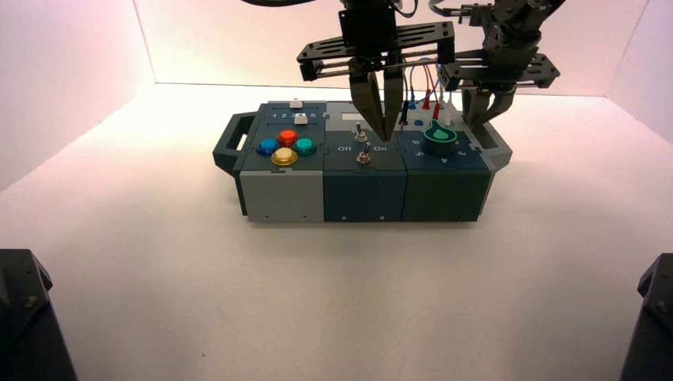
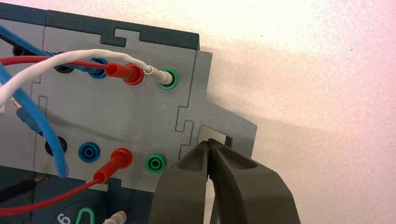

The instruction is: Flip the bottom switch off with the left gripper.

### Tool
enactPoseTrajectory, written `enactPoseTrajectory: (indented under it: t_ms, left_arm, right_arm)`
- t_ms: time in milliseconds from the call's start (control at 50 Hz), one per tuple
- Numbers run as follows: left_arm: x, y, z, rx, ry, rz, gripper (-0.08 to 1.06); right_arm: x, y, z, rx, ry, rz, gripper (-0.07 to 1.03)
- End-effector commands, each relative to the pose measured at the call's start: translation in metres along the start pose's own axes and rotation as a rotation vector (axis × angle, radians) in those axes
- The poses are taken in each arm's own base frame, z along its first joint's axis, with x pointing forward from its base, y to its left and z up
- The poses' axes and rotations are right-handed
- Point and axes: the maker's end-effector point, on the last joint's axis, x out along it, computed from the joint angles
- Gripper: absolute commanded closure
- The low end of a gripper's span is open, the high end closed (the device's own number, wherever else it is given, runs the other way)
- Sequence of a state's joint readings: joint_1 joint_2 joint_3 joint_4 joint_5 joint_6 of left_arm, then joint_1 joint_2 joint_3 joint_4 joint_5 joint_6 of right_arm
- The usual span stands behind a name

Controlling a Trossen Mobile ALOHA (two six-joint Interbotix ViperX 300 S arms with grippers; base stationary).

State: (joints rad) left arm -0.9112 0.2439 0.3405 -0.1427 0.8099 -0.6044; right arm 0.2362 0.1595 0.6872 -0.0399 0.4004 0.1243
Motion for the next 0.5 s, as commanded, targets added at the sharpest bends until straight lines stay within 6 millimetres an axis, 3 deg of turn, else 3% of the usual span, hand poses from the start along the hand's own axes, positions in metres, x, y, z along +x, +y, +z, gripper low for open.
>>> enactPoseTrajectory:
  t_ms: [20,240,500]
  left_arm:
    - [-0.004,-0.001,0.000,0.007,-0.016,-0.008,1.01]
    - [0.010,0.007,0.000,0.016,-0.042,0.003,1.01]
    - [0.010,0.013,0.003,0.036,-0.054,0.025,1.01]
  right_arm:
    - [-0.002,-0.002,0.004,0.003,-0.014,-0.001,0.98]
    - [-0.002,-0.002,0.004,0.003,-0.012,-0.001,0.98]
    - [-0.001,-0.002,0.003,0.003,-0.009,-0.001,0.98]
